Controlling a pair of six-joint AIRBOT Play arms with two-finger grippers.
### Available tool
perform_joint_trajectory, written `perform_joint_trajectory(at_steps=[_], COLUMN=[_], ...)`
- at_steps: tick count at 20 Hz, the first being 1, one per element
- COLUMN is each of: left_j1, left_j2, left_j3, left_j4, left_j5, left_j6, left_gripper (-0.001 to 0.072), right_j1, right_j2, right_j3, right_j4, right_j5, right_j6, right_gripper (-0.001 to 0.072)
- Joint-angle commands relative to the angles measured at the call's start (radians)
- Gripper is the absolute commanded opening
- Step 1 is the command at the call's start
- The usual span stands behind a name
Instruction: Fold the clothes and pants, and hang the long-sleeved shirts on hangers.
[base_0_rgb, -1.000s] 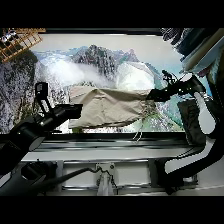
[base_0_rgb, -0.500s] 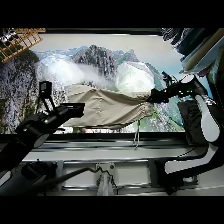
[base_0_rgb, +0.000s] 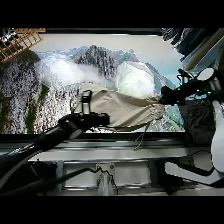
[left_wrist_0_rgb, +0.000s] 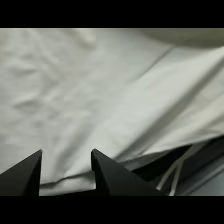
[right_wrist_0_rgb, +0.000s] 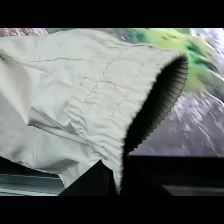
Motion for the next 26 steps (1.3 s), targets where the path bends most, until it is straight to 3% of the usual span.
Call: perform_joint_trajectory(at_steps=[1, 4, 5, 7, 8, 16, 18, 21, 23, 26], left_j1=[-0.054, -0.051, -0.047, -0.038, -0.034, -0.035, -0.029, 0.025, 0.096, 0.232], left_j2=[-0.212, -0.361, -0.408, -0.483, -0.512, -0.707, -0.709, -0.675, -0.614, -0.480], left_j3=[0.184, 0.325, 0.360, 0.400, 0.405, 0.405, 0.405, 0.404, 0.404, 0.401], left_j4=[-0.147, -0.615, -0.756, -0.952, -1.038, -1.829, -1.889, -1.833, -1.664, -1.299], left_j5=[-0.077, -0.155, -0.191, -0.261, -0.288, -0.424, -0.455, -0.534, -0.545, -0.552], left_j6=[0.104, 0.505, 0.604, 0.696, 0.737, 1.161, 1.222, 1.274, 1.260, 1.118], left_gripper=[0.0265, 0.0209, 0.0128, 0.0076, 0.0003, 0.0006, 0.0006, 0.0005, 0.0005, 0.0005], right_j1=[0.001, 0.001, 0.001, 0.001, 0.001, 0.003, 0.004, 0.004, 0.004, 0.016], right_j2=[0.102, 0.145, 0.153, 0.167, 0.172, 0.174, 0.174, 0.174, 0.174, 0.174], right_j3=[0.000, 0.001, 0.003, 0.007, 0.016, 0.148, 0.149, 0.150, 0.150, 0.150], right_j4=[-0.105, -0.109, -0.109, -0.109, -0.109, -0.101, -0.101, -0.114, -0.136, -0.144], right_j5=[0.092, 0.117, 0.129, 0.149, 0.152, 0.191, 0.208, 0.208, 0.207, 0.204], right_j6=[0.095, 0.114, 0.119, 0.120, 0.120, 0.157, 0.157, 0.157, 0.157, 0.154], right_gripper=[0.0030, 0.0030, 0.0030, 0.0030, 0.0030, 0.0030, 0.0030, 0.0030, 0.0030, 0.0029])
